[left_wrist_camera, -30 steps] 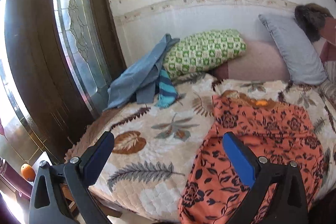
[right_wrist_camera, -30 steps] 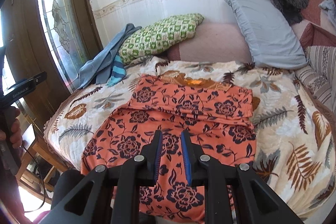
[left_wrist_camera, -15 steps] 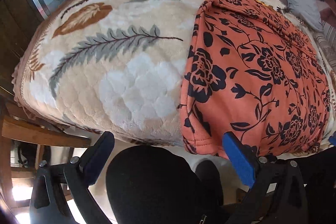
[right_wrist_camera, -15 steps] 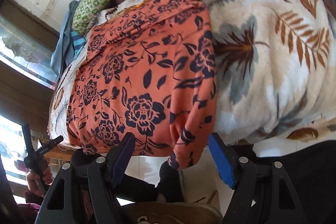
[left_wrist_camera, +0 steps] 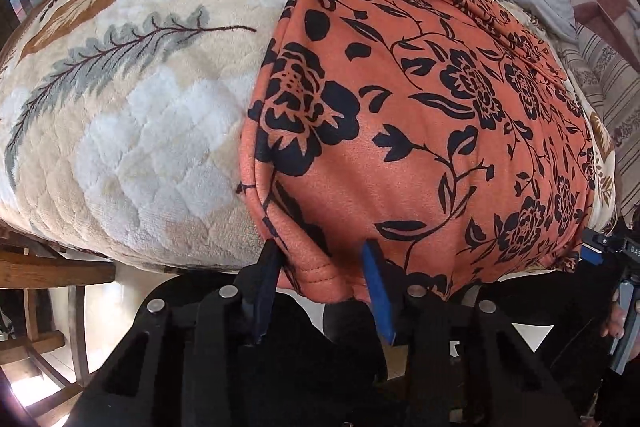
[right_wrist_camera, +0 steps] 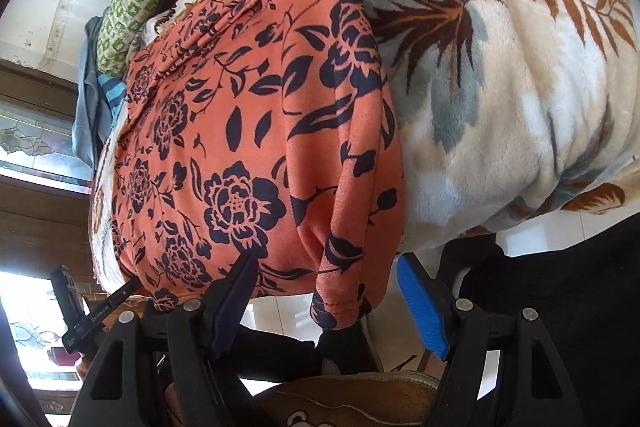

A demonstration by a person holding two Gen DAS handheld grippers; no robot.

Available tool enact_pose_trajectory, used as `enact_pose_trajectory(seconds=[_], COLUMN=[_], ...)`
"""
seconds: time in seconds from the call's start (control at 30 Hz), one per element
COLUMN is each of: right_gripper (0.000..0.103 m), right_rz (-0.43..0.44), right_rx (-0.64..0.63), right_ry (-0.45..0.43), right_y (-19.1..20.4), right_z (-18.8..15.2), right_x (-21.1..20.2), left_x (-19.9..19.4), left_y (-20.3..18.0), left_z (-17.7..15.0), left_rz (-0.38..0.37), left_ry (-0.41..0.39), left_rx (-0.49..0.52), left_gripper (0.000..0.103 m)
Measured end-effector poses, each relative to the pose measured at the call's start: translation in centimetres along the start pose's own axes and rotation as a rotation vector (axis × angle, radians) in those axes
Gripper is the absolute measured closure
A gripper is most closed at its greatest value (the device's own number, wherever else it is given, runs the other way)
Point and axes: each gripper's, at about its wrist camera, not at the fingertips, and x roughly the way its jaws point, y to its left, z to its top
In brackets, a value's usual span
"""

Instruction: Fold small clothes

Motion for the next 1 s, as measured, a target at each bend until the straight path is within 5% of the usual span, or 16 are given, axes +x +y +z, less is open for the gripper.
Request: enact_pose_trajectory(seconds=[0.1,0.2,0.23,0.37,0.43,0.67,1.0], right_gripper=[0.027,0.030,0.041,0.079,0.088,0.090,0.090], right_rz=[-0.047,0.047,0.074,0.088,0.088,0.240,0.448], right_rx=[0.055,0.104,0.106,0.026,-0.003,-0.067,-0.025], right_ry=[0.027,0.058,0.058,0.048,0.041,-0.060,-0.358], right_y=[-0.4,-1.4,-1.6,-1.1,-0.8,0.6,0.8], right_z=[0.1,-0.1,-0.2,-0.4,-0.5,0.3,3.9], right_x=[2.0,3.5,3.7,2.6,1.7,-4.2,-14.9], left_x=[-0.1,-0.1,0.0,-0.1,-0.6,-3.4,-11.0], left_y=[1.3,2.1,2.2,3.3,4.1,5.2,3.1], left_z=[0.6,0.7,0.7,0.7,0.5,0.2,2.8], left_rz=[-0.062,-0.111,-0.110,-0.090,-0.130,-0.227,-0.365], left_ry=[0.022,0.019,0.015,0.000,-0.007,-0.053,-0.188], left_rx=[-0.033,-0.051,-0.046,-0.022,-0.040,-0.044,0.018], left_gripper=[0.034,0.030,0.031,0.077,0.091,0.093,0.093])
